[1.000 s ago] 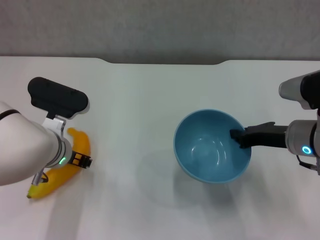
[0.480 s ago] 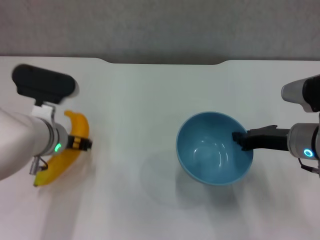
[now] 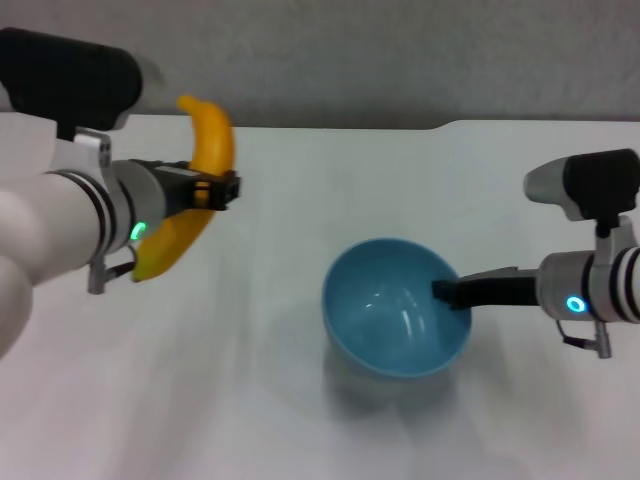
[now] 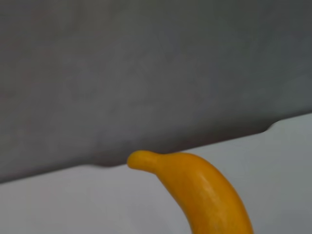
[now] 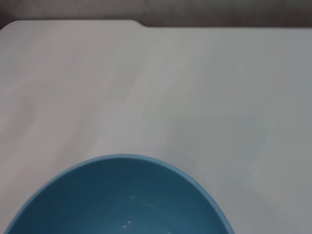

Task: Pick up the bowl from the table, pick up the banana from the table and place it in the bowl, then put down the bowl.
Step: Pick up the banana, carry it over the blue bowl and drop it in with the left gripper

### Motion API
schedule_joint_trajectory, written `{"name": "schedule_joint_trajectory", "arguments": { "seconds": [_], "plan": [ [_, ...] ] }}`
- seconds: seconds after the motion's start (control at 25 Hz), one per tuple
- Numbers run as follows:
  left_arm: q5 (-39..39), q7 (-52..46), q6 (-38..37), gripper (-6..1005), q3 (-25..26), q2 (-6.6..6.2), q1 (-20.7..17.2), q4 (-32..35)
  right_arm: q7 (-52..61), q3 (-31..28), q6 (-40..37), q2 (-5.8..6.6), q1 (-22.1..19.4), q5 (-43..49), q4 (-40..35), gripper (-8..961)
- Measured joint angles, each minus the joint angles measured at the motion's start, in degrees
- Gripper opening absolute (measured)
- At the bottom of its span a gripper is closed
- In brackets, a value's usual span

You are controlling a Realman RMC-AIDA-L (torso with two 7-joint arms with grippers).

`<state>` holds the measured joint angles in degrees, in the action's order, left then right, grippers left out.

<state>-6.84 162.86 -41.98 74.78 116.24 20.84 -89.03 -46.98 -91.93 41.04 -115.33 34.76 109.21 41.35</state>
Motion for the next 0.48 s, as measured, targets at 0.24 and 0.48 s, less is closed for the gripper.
{"name": "schedule_joint_trajectory", "arguments": {
  "seconds": [0.24, 0.48],
  "plan": [
    [-1.6, 0.0, 2.9, 543, -3.8, 0.09, -1.8, -4.6, -2.3, 1.4, -0.1, 0.03, 2.6, -5.9, -4.6, 35],
    [-6.0, -0.1, 6.5, 545, -7.0, 0.3, -1.4, -5.2, -1.8, 1.2, 0.0, 0.06, 6.3, -6.8, -7.6, 34]
  ]
}}
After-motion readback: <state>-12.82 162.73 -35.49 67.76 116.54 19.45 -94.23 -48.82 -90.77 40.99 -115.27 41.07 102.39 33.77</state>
